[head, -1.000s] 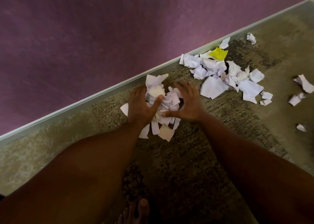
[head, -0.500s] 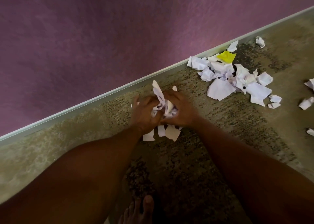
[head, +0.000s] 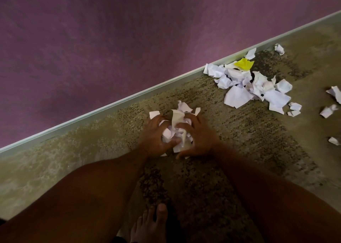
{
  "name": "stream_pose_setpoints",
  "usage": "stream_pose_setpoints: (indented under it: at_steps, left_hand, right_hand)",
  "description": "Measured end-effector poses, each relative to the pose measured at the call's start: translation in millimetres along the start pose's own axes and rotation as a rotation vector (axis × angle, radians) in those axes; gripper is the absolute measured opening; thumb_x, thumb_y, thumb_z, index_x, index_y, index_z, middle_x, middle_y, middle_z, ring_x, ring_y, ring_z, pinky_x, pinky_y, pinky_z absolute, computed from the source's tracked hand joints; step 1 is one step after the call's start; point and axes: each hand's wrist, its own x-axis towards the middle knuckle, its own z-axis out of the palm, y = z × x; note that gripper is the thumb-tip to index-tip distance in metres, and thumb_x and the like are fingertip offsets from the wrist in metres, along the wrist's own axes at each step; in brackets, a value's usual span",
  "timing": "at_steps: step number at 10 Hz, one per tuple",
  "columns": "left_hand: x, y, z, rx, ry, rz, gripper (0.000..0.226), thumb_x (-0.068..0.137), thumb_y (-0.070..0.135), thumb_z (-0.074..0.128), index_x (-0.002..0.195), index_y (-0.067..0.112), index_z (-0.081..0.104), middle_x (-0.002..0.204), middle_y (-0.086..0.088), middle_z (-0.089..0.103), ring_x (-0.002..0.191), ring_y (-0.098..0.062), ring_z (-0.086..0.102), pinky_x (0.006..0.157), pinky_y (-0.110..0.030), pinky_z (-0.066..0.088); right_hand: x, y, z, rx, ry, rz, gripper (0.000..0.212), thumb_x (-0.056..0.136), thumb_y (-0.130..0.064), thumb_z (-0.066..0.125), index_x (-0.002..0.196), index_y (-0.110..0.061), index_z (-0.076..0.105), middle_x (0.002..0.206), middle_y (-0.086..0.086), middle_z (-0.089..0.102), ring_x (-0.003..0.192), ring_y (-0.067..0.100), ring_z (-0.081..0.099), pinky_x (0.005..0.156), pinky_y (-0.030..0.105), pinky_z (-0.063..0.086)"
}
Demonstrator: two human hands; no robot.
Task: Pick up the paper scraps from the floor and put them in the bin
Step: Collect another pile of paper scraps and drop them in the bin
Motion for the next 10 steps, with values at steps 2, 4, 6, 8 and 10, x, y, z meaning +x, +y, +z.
stream_pose_setpoints:
  at_steps: [2, 4, 6, 8, 10]
  left_hand:
    - [-14.5, 1.1, -9.7, 0.052, -0.163, 0.088, 0.129, 0.048, 0.09, 0.066, 0.15, 0.023, 0.025, 0.156, -0.004, 0.022, 0.144, -0.024, 0.023, 0.113, -0.049, 0.035]
    - [6.5, 8.7, -19.2, 0.042, -0.284, 0.051, 0.146, 0.038, 0.085, 0.074, 0.154, 0.027, 0.007, 0.16, 0.009, 0.0, 0.149, -0.022, 0.009, 0.116, -0.042, 0.023]
    - [30.1, 4.7, -7.9, -0.075, -0.183, 0.035, 0.139, 0.041, 0.077, 0.078, 0.154, 0.025, 0.014, 0.157, -0.002, 0.02, 0.143, -0.024, 0.023, 0.113, -0.038, 0.025]
    - [47.5, 4.4, 0.4, -0.053, -0.08, 0.027, 0.075, 0.075, 0.058, 0.048, 0.129, 0.007, 0.055, 0.123, -0.024, 0.056, 0.112, -0.027, 0.045, 0.102, -0.047, 0.039]
    - [55.5, 19.3, -14.1, -0.03, -0.177, -0.015, 0.049, 0.089, 0.016, 0.061, 0.134, -0.001, 0.05, 0.127, -0.012, 0.054, 0.119, -0.025, 0.05, 0.108, -0.034, 0.034]
  right_hand:
    - [-4.0, 3.3, 9.6, 0.03, 0.235, -0.088, 0.082, 0.065, -0.081, 0.06, 0.123, -0.024, 0.062, 0.154, 0.023, 0.029, 0.144, 0.029, 0.025, 0.114, 0.037, 0.027]
    - [9.6, 1.4, 8.9, 0.104, 0.376, -0.076, 0.072, 0.062, -0.055, 0.082, 0.114, -0.008, 0.068, 0.156, 0.021, 0.022, 0.148, 0.029, 0.021, 0.118, 0.042, 0.027]
    - [19.8, 4.0, 11.1, -0.008, 0.296, -0.023, 0.054, 0.071, -0.049, 0.067, 0.109, -0.011, 0.069, 0.136, 0.021, 0.054, 0.124, 0.035, 0.046, 0.1, 0.043, 0.04]
    - [27.5, 4.1, 15.4, -0.002, 0.154, 0.065, 0.042, 0.063, -0.034, 0.07, 0.098, -0.01, 0.067, 0.114, 0.019, 0.06, 0.091, 0.036, 0.051, 0.074, 0.043, 0.047]
    - [32.6, -4.7, 3.0, 0.14, 0.117, 0.038, 0.036, 0.071, -0.033, 0.051, 0.085, -0.003, 0.065, 0.101, 0.024, 0.058, 0.08, 0.038, 0.057, 0.064, 0.034, 0.043]
